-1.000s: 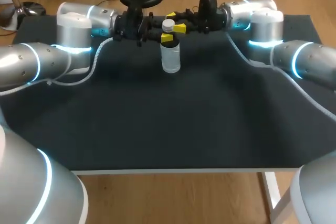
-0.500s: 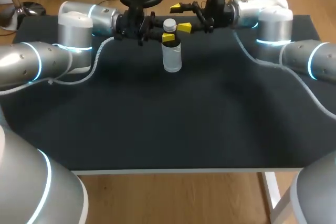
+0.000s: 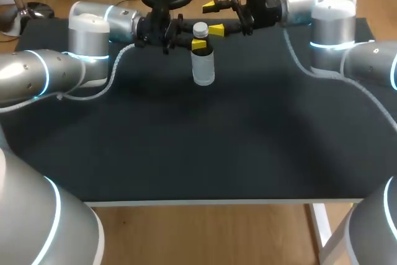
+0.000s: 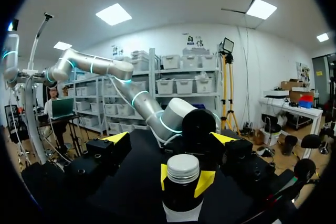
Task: Unscrew the bottle cap
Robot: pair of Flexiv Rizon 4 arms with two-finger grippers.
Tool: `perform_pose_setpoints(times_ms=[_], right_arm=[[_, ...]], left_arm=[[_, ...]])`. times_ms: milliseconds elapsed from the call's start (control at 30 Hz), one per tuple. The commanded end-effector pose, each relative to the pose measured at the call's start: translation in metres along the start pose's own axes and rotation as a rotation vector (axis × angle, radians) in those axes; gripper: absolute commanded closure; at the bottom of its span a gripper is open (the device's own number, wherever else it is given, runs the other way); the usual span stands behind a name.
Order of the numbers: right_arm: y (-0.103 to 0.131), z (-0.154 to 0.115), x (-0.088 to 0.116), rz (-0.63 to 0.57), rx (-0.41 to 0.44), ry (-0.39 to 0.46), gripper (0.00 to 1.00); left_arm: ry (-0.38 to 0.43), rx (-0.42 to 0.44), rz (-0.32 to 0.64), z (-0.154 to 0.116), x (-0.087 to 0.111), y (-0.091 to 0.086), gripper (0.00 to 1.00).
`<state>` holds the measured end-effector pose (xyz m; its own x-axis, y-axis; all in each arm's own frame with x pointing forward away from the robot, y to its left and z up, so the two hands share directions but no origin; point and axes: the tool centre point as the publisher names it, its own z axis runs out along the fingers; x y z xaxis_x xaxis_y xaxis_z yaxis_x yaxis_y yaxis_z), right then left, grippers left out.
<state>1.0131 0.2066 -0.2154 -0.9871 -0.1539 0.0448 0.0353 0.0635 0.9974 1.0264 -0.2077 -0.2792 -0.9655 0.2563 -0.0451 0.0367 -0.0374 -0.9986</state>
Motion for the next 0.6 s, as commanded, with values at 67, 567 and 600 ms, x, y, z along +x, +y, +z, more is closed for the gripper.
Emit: perform_pose_setpoints(times_ms=[67,567,600], right_arm=[[0.008,0.005,0.007,0.013,0.187,-0.819,0.00],[-0.005,0.009,-0.004,0.025,0.221,-1.068,0.00],[-0.005,0.009,-0.005,0.024,0.223,-1.068,0.00]], left_arm=[[0.004,0.002,-0.001,0.000,-0.002,0.001,1.00],[0.004,0.002,-0.001,0.000,-0.002,0.001,1.00],[0.004,0.002,-0.001,0.000,-0.002,0.001,1.00]])
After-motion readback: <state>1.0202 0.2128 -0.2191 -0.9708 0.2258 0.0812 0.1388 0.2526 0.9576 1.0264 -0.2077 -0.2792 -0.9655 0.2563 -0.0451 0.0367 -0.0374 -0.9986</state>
